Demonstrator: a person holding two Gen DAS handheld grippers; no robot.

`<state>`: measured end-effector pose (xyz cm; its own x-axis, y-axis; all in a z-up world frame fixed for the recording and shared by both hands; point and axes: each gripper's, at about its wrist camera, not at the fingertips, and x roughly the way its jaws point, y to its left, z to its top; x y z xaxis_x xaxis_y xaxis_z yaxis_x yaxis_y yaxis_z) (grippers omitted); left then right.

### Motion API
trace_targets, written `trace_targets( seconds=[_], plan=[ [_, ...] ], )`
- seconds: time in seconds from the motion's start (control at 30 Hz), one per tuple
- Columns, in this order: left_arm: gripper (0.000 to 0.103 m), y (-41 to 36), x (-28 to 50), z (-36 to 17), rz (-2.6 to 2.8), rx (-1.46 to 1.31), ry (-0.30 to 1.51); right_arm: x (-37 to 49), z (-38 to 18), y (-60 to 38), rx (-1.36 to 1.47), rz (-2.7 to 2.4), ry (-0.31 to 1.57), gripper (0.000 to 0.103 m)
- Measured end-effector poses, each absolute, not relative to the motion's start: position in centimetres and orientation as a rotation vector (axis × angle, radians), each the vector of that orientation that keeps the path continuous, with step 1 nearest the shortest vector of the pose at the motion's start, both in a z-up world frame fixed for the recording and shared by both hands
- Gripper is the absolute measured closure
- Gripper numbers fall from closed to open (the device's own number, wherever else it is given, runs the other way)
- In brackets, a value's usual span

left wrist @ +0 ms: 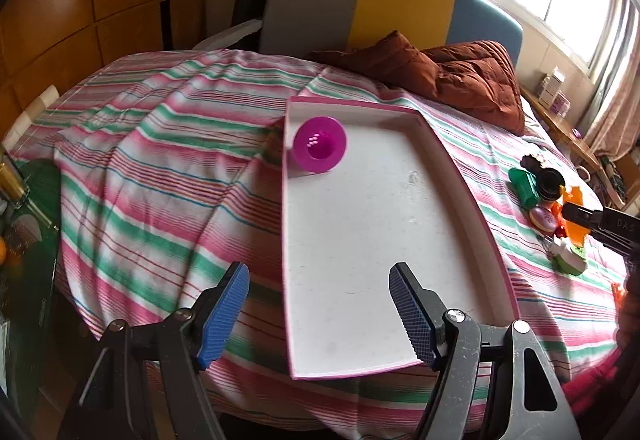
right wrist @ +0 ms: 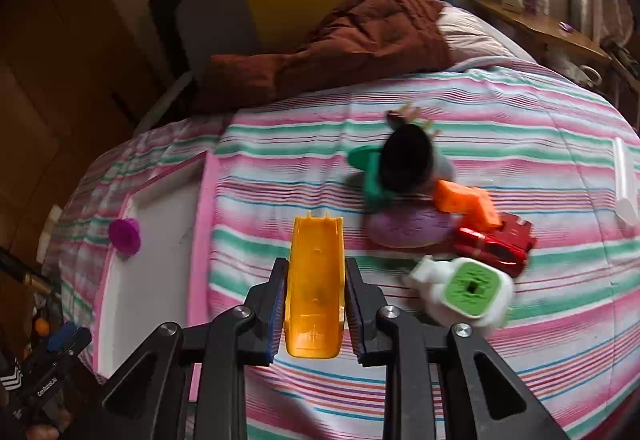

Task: Organize rigid objects
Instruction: 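Carry the orange slide piece into the tray and open the right gripper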

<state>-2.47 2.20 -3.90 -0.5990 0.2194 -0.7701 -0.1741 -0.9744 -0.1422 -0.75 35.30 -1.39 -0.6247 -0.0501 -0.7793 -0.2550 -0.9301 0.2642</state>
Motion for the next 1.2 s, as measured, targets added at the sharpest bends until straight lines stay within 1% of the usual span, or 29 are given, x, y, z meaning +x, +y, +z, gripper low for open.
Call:
trace_targets(
  seconds=[0.1, 0.23, 0.37, 0.57, 0.83, 0.9, 0.97, 1.07, 1.2],
  plan=[
    [0.030, 1.0, -2.6, -4.0, 2.644, -1.286, -0.110, -2.5, -0.8, 30.6, -1.378, 2.778, 0.495, 0.077],
    [0.030, -1.0, -2.7, -4.1, 2.681, -1.294, -0.157, -5.2, -1.4, 24.8, -1.520, 2.853, 0.467, 0.077],
    [0.030, -3.1, -2.9, -4.3, 2.716, -1.316, -0.207, -8.4, -2.8, 19.4, -1.661, 2.883, 0.411, 0.077],
    [0.030, -5.5, -3.0, -5.0, 2.744, -1.354, -0.266, -12.8, -5.9, 14.1, -1.832, 2.845, 0.414, 0.077],
    [0.030, -5.3, -3.0, -5.3, 2.738, -1.356, -0.250, -14.8, -7.9, 11.7, -1.901, 2.828, 0.450, 0.074],
    [0.030, -5.2, -3.0, -5.2, 2.735, -1.355, -0.246, -14.6, -7.7, 11.9, -1.890, 2.839, 0.462, 0.073],
    [0.030, -5.0, -3.0, -5.0, 2.732, -1.350, -0.245, -14.4, -7.3, 12.1, -1.879, 2.847, 0.476, 0.069],
    [0.030, -4.8, -2.9, -4.7, 2.737, -1.336, -0.234, -13.8, -6.6, 12.6, -1.849, 2.861, 0.483, 0.068],
    [0.030, -4.2, -2.7, -4.0, 2.751, -1.309, -0.200, -12.7, -5.8, 13.4, -1.798, 2.873, 0.445, 0.068]
  ],
)
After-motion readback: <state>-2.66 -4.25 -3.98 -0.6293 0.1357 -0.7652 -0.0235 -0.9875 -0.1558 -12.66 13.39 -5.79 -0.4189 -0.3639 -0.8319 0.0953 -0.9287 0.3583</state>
